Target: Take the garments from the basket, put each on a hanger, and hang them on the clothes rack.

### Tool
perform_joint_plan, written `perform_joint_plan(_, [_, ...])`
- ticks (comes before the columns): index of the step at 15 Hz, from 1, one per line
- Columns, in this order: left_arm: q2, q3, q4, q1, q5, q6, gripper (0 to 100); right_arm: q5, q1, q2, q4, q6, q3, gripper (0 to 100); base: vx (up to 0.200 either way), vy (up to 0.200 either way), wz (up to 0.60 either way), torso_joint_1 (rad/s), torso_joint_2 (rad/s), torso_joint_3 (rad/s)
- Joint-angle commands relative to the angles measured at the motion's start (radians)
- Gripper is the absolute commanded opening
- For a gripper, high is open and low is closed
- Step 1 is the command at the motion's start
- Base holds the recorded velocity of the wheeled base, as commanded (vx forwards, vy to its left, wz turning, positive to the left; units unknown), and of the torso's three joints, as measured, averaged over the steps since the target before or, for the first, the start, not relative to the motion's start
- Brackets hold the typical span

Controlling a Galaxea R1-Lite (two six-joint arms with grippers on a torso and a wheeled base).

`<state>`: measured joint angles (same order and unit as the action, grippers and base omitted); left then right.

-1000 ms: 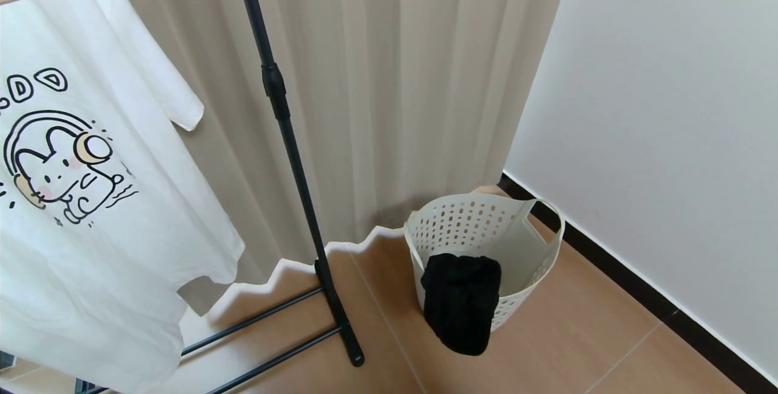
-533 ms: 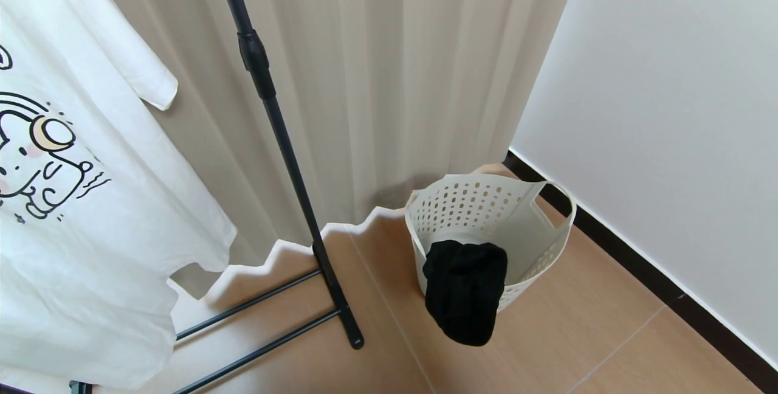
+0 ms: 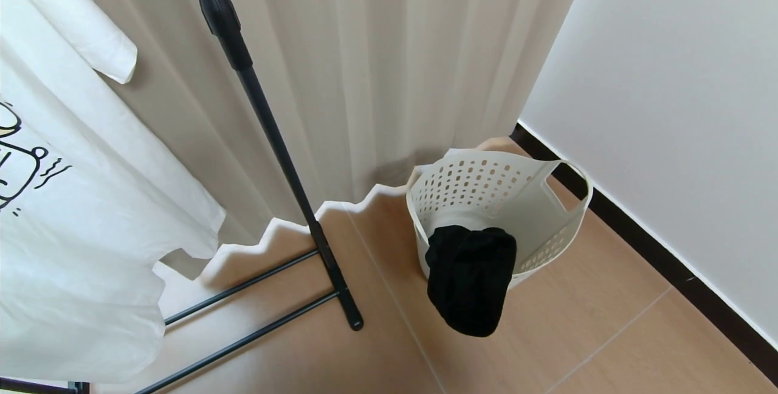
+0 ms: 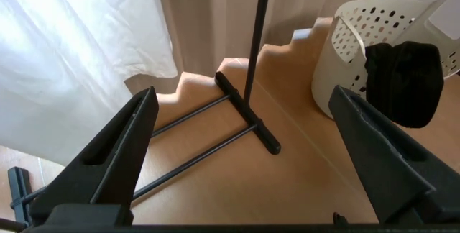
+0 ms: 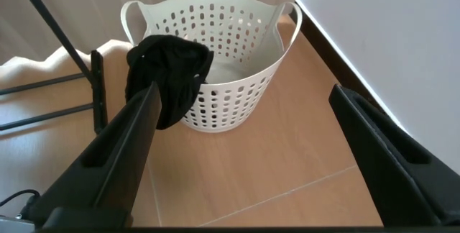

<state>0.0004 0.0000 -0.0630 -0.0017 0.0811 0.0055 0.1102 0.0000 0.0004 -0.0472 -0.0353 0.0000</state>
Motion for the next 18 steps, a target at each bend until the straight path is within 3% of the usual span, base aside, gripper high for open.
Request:
perform_joint_plan(1, [0.000, 0.000, 0.000, -0.001, 0.000, 0.001, 100, 0.000, 0.000, 0.000, 0.000, 0.000, 0.000, 100, 0.000, 0.000, 0.00, -0.002, 0.00, -0.188])
perform_joint_plan(13, [0.007, 0.000, -0.001, -0.006, -0.001, -0.001, 100, -0.011, 0.000, 0.000, -0.003, 0.006, 0.000, 100, 0.000, 0.000, 0.00, 0.002, 0.00, -0.199])
perform_joint_plan(18, [0.006, 0.000, -0.001, -0.004, -0.003, -0.002, 100, -0.012, 0.000, 0.000, -0.008, -0.011, 0.000, 100, 0.000, 0.000, 0.00, 0.000, 0.00, -0.036])
